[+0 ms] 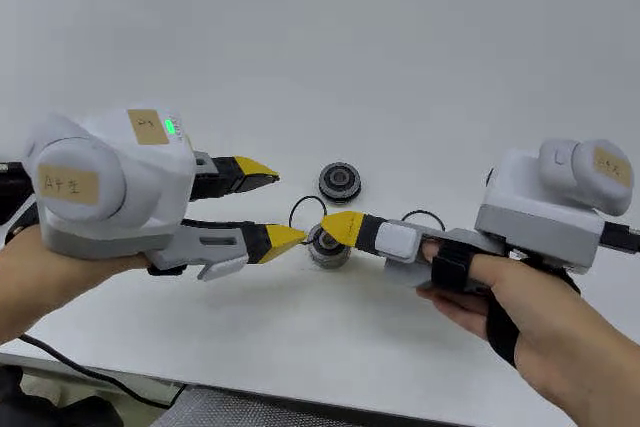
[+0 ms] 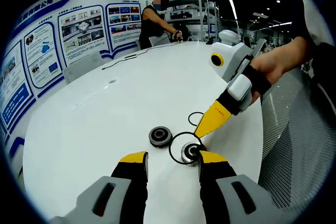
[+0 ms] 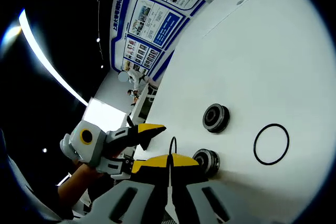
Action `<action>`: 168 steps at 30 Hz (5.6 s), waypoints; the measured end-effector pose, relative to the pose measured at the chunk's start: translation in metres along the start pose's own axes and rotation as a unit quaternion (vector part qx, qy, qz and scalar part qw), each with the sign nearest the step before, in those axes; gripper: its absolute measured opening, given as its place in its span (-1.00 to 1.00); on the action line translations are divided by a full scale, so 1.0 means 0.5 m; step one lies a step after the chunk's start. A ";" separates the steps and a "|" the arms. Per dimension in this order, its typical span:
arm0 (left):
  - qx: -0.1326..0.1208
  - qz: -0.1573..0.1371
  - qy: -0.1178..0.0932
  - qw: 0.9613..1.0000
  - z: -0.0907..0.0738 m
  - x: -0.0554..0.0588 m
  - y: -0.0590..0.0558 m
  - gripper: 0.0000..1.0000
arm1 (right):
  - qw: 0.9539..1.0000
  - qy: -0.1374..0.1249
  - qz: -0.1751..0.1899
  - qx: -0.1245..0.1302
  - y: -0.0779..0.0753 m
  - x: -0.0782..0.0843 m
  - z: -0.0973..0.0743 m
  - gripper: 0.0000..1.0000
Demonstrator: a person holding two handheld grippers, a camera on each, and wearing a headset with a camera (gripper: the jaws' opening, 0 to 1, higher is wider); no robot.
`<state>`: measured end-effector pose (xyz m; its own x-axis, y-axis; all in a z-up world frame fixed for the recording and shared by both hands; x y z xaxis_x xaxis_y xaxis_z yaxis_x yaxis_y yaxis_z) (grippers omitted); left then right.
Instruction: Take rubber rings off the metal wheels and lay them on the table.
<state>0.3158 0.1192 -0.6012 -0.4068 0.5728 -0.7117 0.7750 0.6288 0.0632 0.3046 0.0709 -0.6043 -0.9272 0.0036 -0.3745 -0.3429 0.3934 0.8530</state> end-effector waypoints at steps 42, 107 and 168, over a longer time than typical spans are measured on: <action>0.033 -0.005 -0.021 0.999 0.100 -0.061 0.062 -0.18 | 0.985 -0.030 0.058 0.162 -0.186 -0.025 -0.145 -0.96; 0.056 0.005 0.003 0.998 0.160 -0.032 0.040 -0.71 | 0.990 -0.047 -0.068 0.112 -0.124 -0.078 -0.106 -0.72; 0.058 0.034 0.001 0.998 0.159 -0.030 0.041 -0.75 | 0.995 0.033 -0.097 -0.004 -0.082 -0.097 0.053 0.17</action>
<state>0.3762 0.0816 -0.6450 -0.3521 0.6127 -0.7076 0.8516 0.5233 0.0294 0.3674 0.0789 -0.6307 -0.8509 -0.1315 -0.5086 -0.5177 0.3738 0.7696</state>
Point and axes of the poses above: the centre of the closed fingertips' face, and the gripper's own axes: z roughly forward along the fingers, y roughly to its left, x roughly out of its underside, the point moved 1 cm from there along -z, roughly backward along the fingers, and after that the axes turned 10 degrees about y, right-handed, at the moved point
